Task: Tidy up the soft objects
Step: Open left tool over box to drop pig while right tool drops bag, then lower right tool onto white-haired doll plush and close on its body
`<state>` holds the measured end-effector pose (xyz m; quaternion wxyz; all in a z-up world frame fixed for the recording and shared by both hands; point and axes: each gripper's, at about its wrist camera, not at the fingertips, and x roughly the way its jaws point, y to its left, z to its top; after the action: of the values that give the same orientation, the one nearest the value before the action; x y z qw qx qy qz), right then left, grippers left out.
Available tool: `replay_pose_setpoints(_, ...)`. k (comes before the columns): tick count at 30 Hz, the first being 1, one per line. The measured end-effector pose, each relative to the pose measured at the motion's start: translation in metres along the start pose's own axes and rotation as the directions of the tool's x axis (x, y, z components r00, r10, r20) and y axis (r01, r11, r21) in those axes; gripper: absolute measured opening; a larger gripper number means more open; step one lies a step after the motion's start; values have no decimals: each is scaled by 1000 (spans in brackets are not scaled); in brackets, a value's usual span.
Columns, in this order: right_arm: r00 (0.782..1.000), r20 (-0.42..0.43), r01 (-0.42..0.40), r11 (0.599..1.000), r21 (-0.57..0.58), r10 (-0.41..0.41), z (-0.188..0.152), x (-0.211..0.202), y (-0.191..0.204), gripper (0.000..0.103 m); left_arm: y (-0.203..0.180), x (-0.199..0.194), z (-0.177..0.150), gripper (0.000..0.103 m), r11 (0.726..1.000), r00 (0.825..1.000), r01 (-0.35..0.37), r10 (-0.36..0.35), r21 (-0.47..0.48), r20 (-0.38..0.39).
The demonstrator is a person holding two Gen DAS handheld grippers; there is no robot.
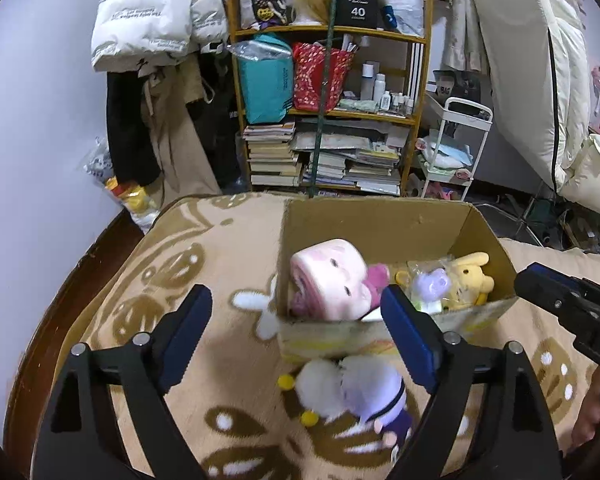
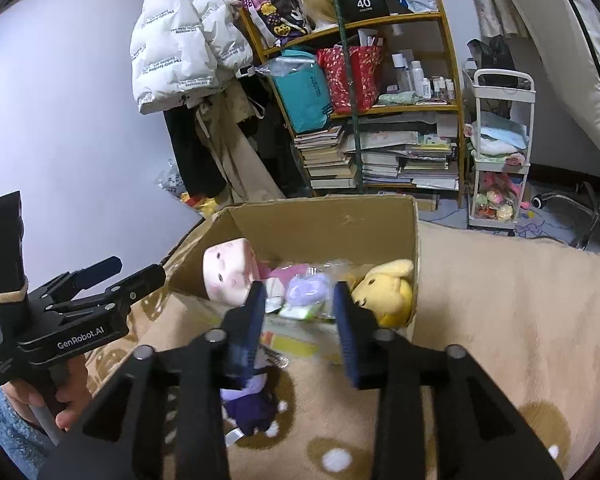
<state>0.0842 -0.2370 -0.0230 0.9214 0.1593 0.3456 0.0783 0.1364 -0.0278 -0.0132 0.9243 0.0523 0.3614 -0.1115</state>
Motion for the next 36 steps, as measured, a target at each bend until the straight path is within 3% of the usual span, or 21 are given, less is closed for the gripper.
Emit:
replay_pose_setpoints(5,1000,-6,8,999,-31,-8,-10,-10,16,64,13,-14,-8,93,999,999,-15,14,-33,-35)
replay_pose_setpoints(9,1000,-12,9,999,-53,-9,-20,-18,27,76,20,-21,-16,93,999,997,-15,12,-38,-74)
replay_pose_setpoints(11,1000,-14,12,998,-56,-13,-25,-21,31,88,22,-25,-24,93,999,995,-19,16,-37,-96)
replay_pose_setpoints(19,998,-51,31,997,-70,-35,-45,-29,41,92,26,-32,-47,93,999,979,-40,35,-18,-198)
replay_pose_setpoints(22,997,-56,40,997,-72,-44,-50,-31,42,99,29,-36,-52,93,999,978,-49,45,-19,-204)
replay_pose_setpoints(36,995,-74,59,997,-57,-63,-55,-10,40,99,38,-18,-56,93,998,966,-55,43,-42,-255)
